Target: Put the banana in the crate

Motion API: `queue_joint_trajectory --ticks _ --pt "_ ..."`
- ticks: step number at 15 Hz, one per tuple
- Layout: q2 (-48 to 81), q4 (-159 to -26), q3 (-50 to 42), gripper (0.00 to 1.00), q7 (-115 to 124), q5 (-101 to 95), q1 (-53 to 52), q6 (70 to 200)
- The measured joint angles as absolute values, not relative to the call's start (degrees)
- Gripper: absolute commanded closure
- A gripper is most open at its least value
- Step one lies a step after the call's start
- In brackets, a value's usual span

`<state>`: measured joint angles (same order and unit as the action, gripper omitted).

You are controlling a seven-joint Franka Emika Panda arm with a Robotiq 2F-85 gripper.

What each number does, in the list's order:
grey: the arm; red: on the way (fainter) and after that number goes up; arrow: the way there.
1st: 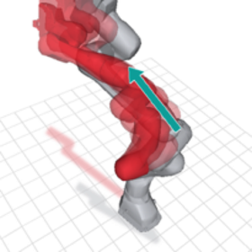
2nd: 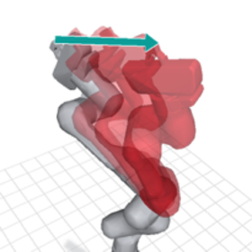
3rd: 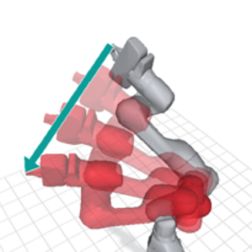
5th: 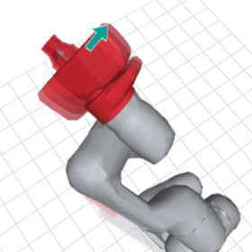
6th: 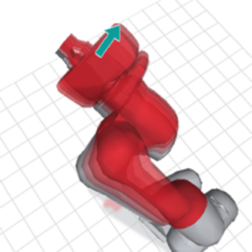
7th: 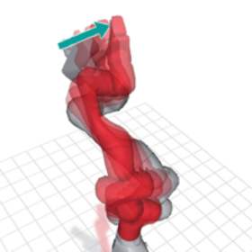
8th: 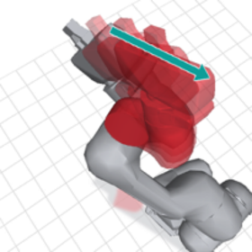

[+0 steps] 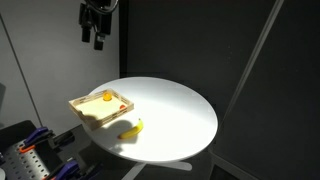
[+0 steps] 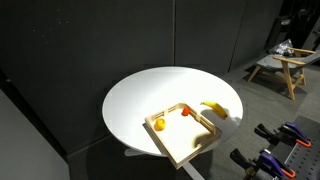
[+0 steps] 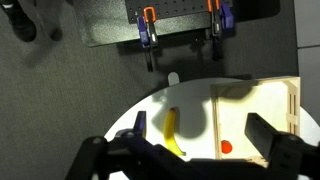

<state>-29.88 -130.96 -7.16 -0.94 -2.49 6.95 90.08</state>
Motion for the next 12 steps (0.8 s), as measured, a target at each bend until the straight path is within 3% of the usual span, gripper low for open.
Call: queue_joint_trajectory --ticks 12 --pt "-29.26 -139.25 -6.73 0.00 -0.45 -6.69 7.71 104.22"
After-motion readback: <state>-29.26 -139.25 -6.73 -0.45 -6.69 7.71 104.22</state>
